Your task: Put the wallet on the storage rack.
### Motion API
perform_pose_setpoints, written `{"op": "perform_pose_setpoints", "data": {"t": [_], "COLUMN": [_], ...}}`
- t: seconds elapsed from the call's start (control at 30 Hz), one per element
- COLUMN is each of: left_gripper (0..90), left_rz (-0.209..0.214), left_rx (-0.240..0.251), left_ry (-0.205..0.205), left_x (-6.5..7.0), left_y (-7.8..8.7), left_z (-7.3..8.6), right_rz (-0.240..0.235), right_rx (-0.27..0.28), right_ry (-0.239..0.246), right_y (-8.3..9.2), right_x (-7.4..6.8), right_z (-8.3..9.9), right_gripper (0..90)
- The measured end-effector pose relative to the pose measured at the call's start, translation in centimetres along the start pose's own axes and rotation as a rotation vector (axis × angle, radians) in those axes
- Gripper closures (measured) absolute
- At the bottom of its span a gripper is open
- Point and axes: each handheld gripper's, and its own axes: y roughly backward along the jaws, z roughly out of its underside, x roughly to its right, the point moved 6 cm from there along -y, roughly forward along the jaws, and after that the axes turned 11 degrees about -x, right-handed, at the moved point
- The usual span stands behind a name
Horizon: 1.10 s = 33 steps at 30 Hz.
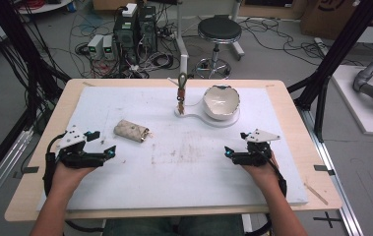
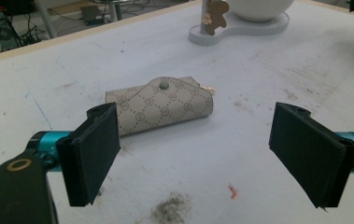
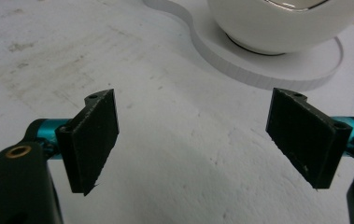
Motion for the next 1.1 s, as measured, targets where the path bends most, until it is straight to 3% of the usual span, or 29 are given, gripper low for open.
{"op": "perform_pose_setpoints", "data": {"t": [0.23,0.7,0.9,1.1], "left_gripper": [16.5,16.6,16.6,16.8], "left_rz": [0.032,0.019,0.005,-0.007], "left_rx": [-0.015,-0.015,-0.002,0.0], "left_ry": [0.005,0.01,0.026,0.035], "left_x": [0.2,-0.1,-0.6,-1.0], "left_y": [0.9,2.0,2.8,3.3], "left_z": [1.3,2.9,3.3,3.6], "right_rz": [-0.041,-0.103,-0.132,-0.164], "right_rx": [0.015,0.037,0.038,0.013], "right_ry": [0.012,0.091,0.102,0.146], "right_y": [-1.3,-3.7,-4.7,-6.3], "right_x": [-0.9,-4.4,-5.5,-7.3], "right_z": [-1.8,-6.3,-7.9,-10.1], "right_gripper": [17.2,17.2,17.2,17.2]}}
